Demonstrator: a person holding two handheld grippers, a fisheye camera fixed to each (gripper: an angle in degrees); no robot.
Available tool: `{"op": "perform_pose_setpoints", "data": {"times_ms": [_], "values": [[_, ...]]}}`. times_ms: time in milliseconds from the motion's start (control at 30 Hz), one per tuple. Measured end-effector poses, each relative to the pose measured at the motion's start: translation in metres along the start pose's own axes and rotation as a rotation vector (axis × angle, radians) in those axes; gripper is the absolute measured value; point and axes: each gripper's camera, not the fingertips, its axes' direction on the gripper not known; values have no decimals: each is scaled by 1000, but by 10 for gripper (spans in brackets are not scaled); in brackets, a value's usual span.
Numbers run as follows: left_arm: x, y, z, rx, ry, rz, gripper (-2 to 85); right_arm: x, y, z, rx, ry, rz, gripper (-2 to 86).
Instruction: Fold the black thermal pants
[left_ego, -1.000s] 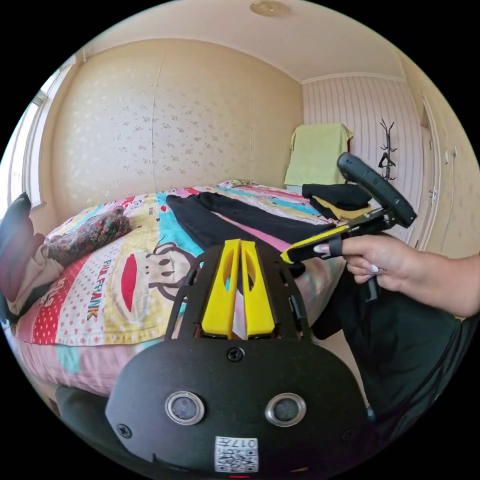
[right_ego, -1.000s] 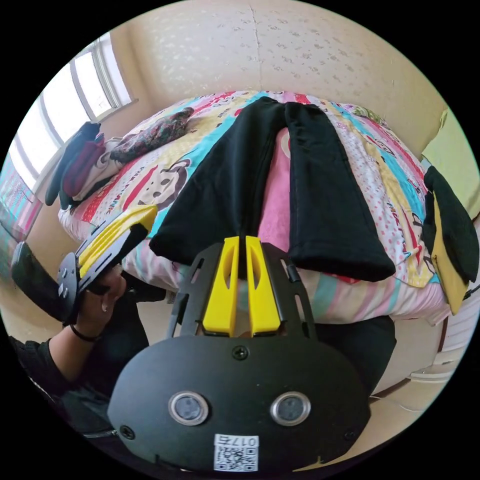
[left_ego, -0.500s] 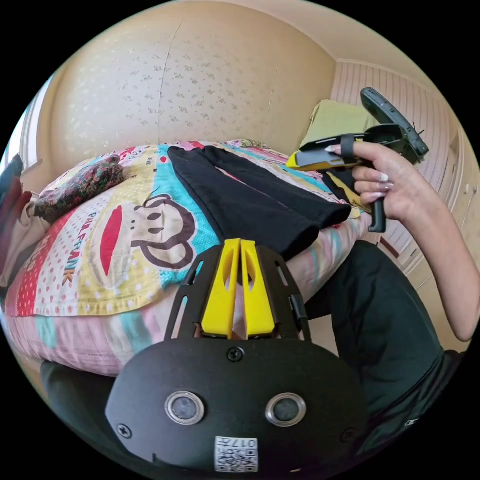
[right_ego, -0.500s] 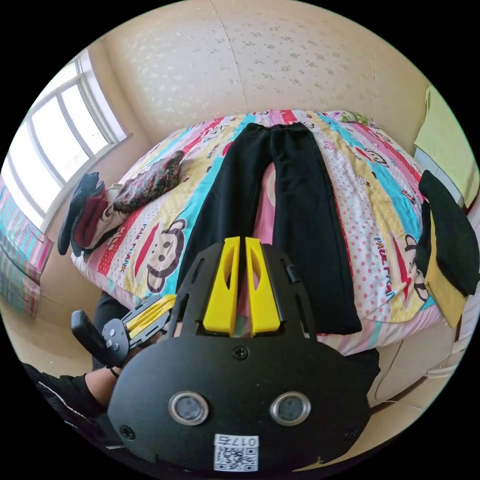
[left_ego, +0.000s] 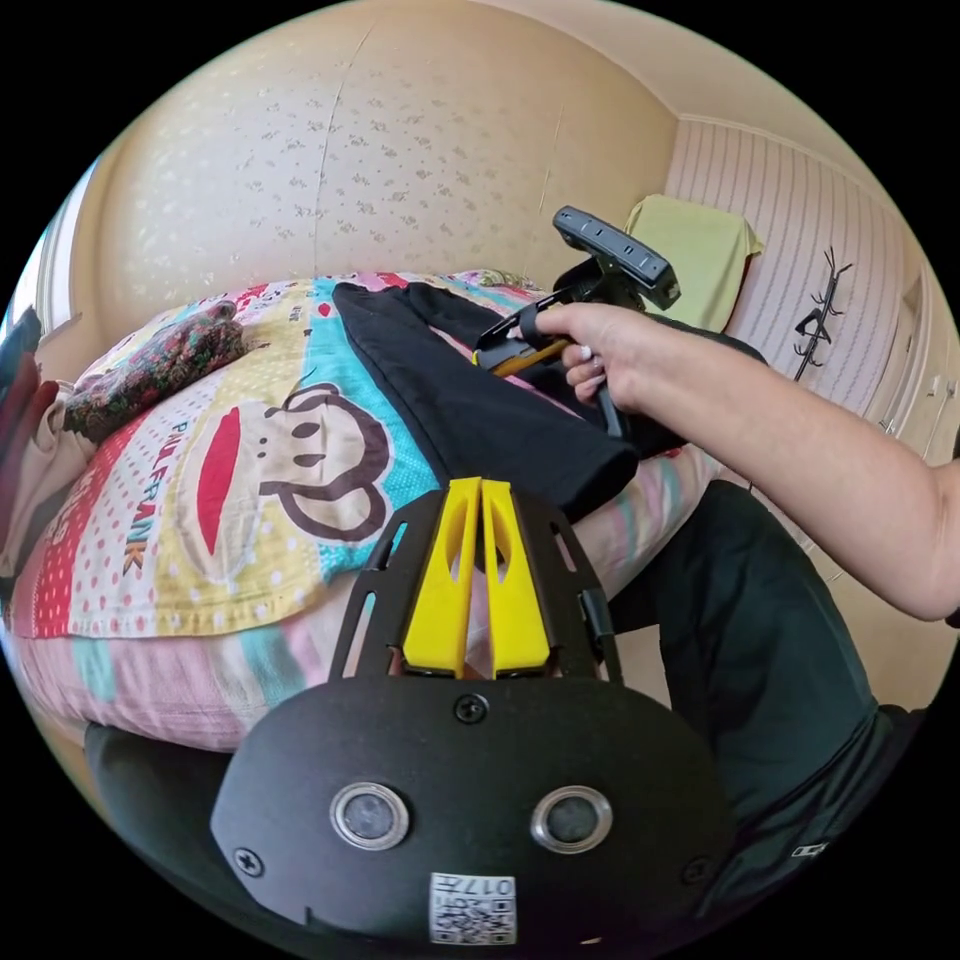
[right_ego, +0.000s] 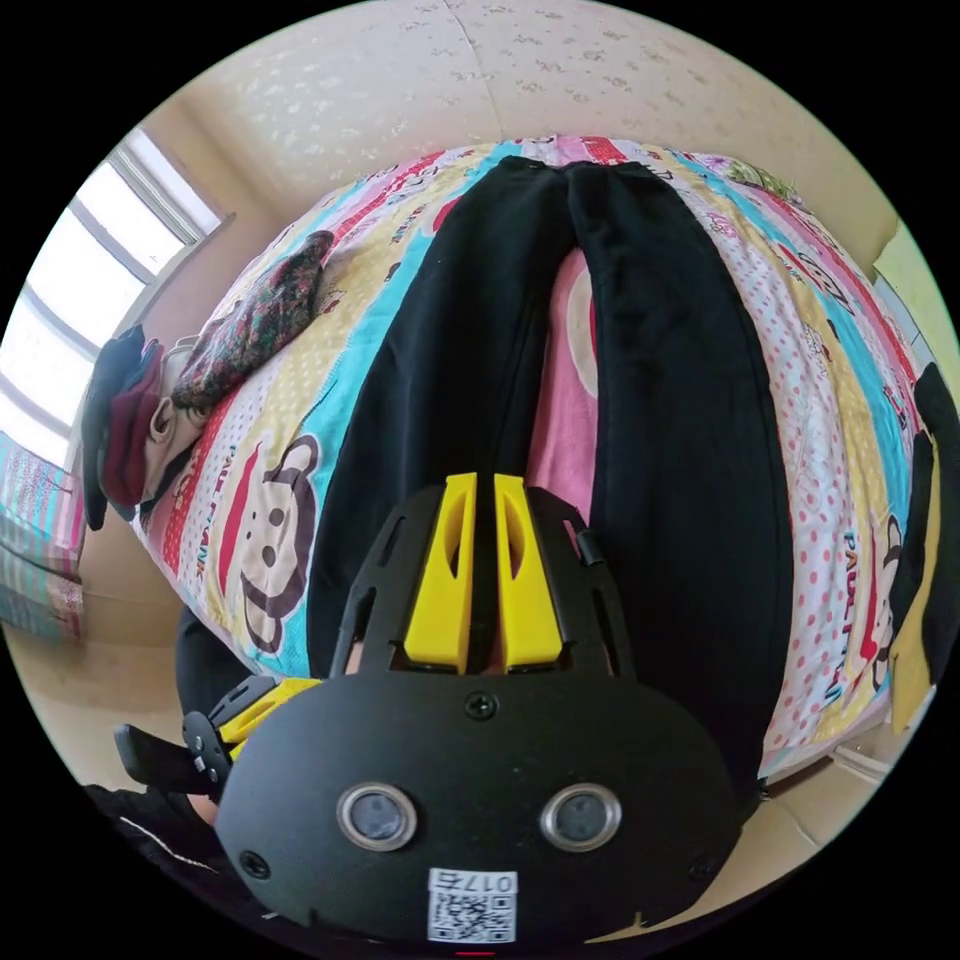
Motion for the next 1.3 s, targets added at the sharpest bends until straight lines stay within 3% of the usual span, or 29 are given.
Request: {"op": "perform_pose_setpoints", "data": {"times_ms": [300, 400, 633, 867, 1167, 1300], "values": [[-10, -1, 3, 1, 60, -55, -9, -23, -12, 23, -44, 89, -111, 24], [-9, -1, 3, 2, 59, -54, -9, -44, -17, 20, -52, 220, -205, 19], [-3, 1, 4, 6, 47, -34, -10, -45, -14, -16, 98, 321, -181, 14], [9, 2, 5, 13, 17, 11, -9, -24, -33, 27, -56, 311, -183, 30], [29, 1, 5, -2, -64, 88, -9, -32, 0, -39, 102, 98, -173, 51], [30, -1, 6, -18, -69, 74, -8, -35, 29, -24, 5, 127, -244, 34]]}}
